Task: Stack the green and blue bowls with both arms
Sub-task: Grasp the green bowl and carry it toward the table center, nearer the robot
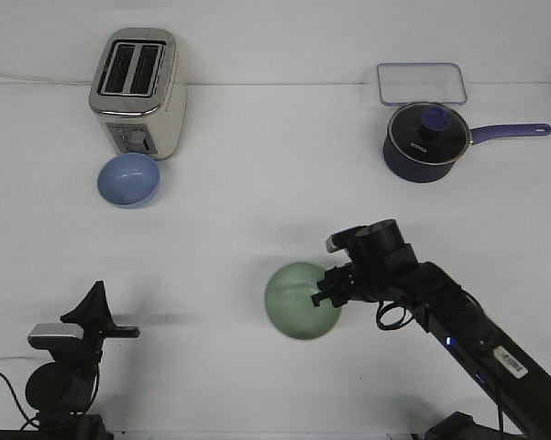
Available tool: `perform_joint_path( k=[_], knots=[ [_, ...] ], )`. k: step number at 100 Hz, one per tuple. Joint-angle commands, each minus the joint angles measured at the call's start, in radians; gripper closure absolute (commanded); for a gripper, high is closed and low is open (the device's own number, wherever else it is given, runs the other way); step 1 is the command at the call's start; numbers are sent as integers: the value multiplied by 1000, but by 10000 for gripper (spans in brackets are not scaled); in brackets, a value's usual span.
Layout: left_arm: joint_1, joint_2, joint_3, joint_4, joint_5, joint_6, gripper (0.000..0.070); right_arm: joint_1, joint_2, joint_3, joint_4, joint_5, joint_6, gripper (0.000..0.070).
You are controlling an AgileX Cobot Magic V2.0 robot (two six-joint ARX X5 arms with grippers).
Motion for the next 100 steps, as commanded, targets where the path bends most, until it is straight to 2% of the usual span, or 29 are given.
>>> perform_joint_path(
  k=[1,26,71,75,83,87,100],
  knots=[
    [0,-1,-19,10,2,-1,687,32,13,-19,40,0,71,700],
    [0,-1,-19,9,2,-1,687,122,56,-63,64,0,80,700],
    [0,-1,-19,10,2,-1,687,166,193,-63,73,26,40,697],
    [0,-1,-19,10,2,-1,687,167,194,-63,74,24,39,643],
    [0,-1,-19,10,2,-1,687,167,194,-63,72,22,39,400],
    [0,-1,-19,10,2,-1,687,167,194,-63,72,22,34,316],
    [0,-1,-19,10,2,-1,687,154,166,-58,71,19,3,294]
  ],
)
